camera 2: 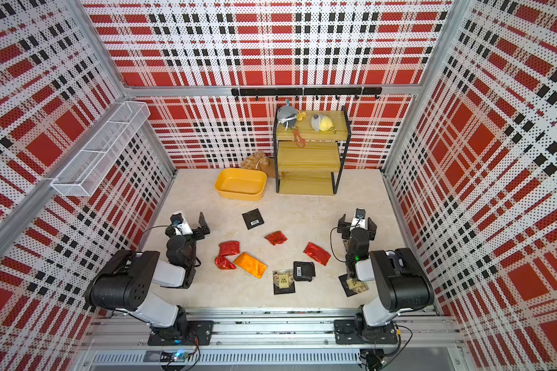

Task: Put the tea bags into the storage box
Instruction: Pick up the storage box at the center of the board.

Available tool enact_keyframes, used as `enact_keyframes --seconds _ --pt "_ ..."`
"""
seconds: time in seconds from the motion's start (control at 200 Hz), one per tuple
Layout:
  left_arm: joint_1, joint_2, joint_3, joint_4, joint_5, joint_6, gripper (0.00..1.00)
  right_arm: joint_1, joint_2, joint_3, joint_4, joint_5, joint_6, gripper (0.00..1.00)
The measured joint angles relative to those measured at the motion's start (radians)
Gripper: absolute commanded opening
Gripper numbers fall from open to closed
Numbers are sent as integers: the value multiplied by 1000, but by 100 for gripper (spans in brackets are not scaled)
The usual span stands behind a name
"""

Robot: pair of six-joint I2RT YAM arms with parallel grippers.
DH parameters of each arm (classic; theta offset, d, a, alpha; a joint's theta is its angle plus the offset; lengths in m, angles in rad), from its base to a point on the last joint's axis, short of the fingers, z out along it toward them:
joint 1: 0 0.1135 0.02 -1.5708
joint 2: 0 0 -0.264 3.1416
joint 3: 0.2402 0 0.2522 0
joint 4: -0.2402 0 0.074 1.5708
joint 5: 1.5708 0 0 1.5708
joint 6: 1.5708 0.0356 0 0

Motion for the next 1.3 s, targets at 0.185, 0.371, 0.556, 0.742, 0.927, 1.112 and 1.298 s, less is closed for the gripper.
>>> enact_keyframes --seconds 0.185,0.371,0.556,0.742,0.927,1.112,1.298 --pt "0 0 0 0 1 0 99 0 0 0 0 0 0 100" --pt "4 0 0 0 5 0 99 0 0 0 0 0 0 100" --pt "5 0 0 0 8 0 99 0 0 0 0 0 0 100" --pt "5 0 0 0 8 -1 99 0 0 0 0 0 0 100" --pt "-3 -1 0 0 7 5 99 0 0 0 0 0 0 100" --pt "-71 -80 -5 -30 -34 51 99 -1 0 0 0 -3 0 100" --pt "-181 -179 158 -301 -85 82 99 -13 -4 3 -13 -7 8 100"
